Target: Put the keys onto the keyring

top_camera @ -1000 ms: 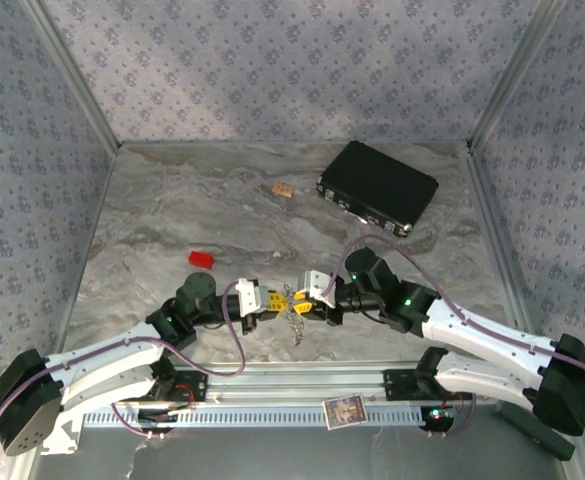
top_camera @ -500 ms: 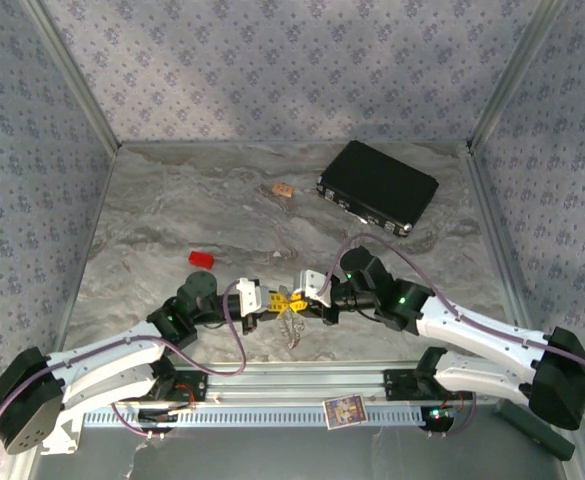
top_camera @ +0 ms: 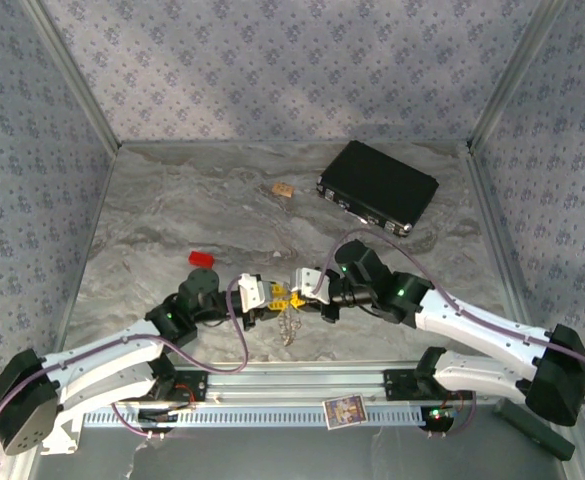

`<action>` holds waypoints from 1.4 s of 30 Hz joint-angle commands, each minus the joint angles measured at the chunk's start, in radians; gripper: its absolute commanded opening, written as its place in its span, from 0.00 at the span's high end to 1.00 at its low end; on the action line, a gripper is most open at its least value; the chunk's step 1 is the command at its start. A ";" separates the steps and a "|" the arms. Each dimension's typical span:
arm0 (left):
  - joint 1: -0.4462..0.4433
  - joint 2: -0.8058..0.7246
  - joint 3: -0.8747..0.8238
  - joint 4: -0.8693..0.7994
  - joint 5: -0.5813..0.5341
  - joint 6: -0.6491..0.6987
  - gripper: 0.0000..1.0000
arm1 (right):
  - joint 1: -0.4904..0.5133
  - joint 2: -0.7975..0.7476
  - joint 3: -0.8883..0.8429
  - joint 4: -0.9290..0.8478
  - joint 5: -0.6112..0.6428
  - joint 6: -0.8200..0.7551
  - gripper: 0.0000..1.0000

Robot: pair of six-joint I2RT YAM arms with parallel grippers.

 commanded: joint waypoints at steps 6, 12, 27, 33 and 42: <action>-0.004 0.013 0.074 -0.116 -0.019 0.051 0.86 | 0.035 0.078 0.185 -0.271 0.041 -0.103 1.00; -0.003 0.025 0.073 -0.077 0.012 0.035 1.00 | 0.040 0.103 0.226 -0.280 0.002 -0.083 1.00; -0.003 0.046 -0.015 0.165 0.067 -0.071 1.00 | -0.050 0.019 -0.036 0.088 -0.108 0.097 0.85; -0.004 0.042 -0.021 0.181 0.079 -0.072 1.00 | -0.059 0.025 -0.015 0.047 -0.118 0.068 0.97; -0.004 0.026 0.084 -0.107 -0.019 0.003 0.74 | -0.040 0.048 0.141 -0.219 -0.078 -0.060 1.00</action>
